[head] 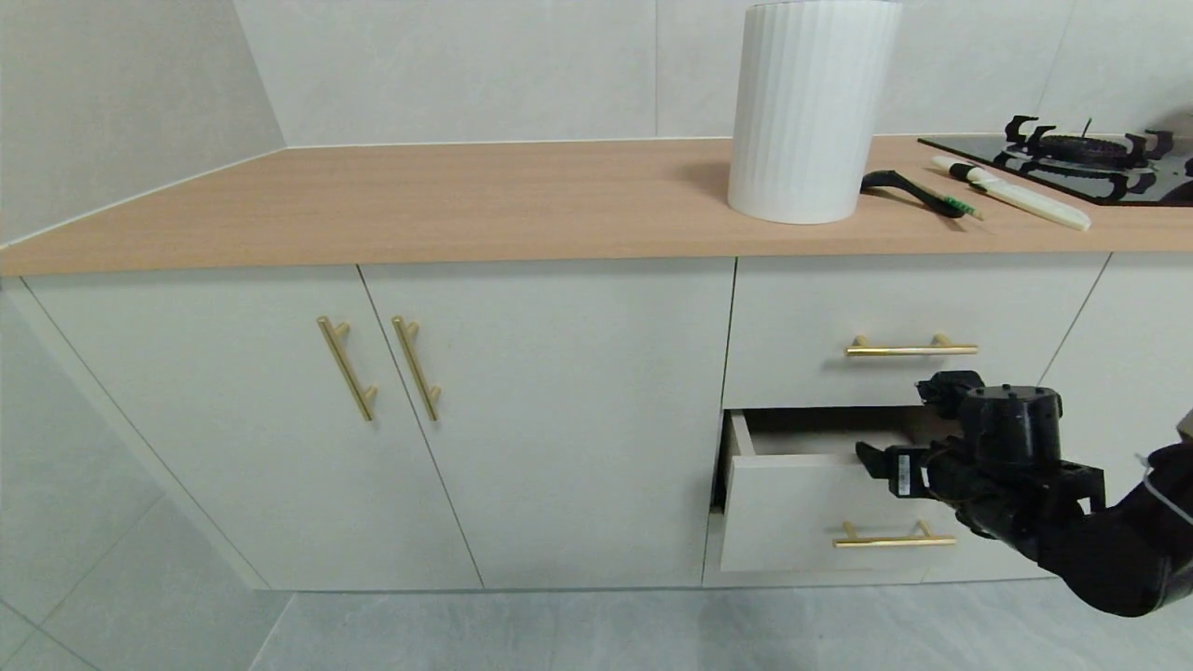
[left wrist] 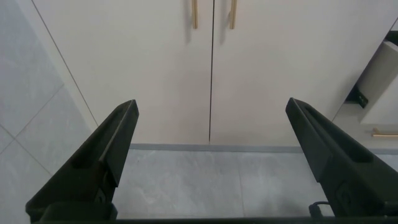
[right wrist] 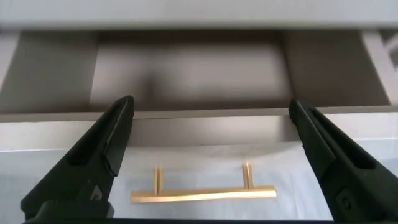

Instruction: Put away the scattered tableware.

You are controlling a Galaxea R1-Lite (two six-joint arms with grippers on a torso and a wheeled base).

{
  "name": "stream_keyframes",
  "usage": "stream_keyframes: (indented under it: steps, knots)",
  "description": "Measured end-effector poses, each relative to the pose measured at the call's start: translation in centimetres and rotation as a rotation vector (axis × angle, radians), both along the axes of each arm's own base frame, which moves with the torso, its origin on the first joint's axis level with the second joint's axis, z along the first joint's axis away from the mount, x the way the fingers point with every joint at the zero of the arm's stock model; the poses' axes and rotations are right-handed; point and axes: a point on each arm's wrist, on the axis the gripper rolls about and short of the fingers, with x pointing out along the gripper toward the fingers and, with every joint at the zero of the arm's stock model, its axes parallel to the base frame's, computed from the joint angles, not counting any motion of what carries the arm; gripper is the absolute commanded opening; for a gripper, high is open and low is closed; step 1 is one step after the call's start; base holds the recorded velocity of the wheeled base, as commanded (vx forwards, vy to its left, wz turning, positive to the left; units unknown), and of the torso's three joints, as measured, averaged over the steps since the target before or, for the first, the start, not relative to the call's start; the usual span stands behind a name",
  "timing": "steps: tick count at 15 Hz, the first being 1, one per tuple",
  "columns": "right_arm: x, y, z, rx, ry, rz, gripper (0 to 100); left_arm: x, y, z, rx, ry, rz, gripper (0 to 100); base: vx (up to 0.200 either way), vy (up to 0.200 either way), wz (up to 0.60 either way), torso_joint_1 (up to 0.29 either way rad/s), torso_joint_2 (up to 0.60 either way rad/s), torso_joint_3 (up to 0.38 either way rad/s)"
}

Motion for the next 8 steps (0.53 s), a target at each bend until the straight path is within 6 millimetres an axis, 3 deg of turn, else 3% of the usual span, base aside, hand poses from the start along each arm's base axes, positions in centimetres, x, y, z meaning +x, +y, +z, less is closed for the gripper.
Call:
stream_keyframes:
  steps: [4, 8]
  knots:
    - [-2.0, -0.3, 1.8, 0.006, 0.144, 0.055, 100, 0.0, 0.0, 0.0, 0.000, 0.000, 0.000, 100, 0.000, 0.000, 0.00, 0.000, 0.00, 0.000]
    - [-6.1, -0.9, 3.6, -0.042, 0.583, 0.097, 100, 0.0, 0.0, 0.0, 0.000, 0.000, 0.000, 100, 0.000, 0.000, 0.00, 0.000, 0.00, 0.000]
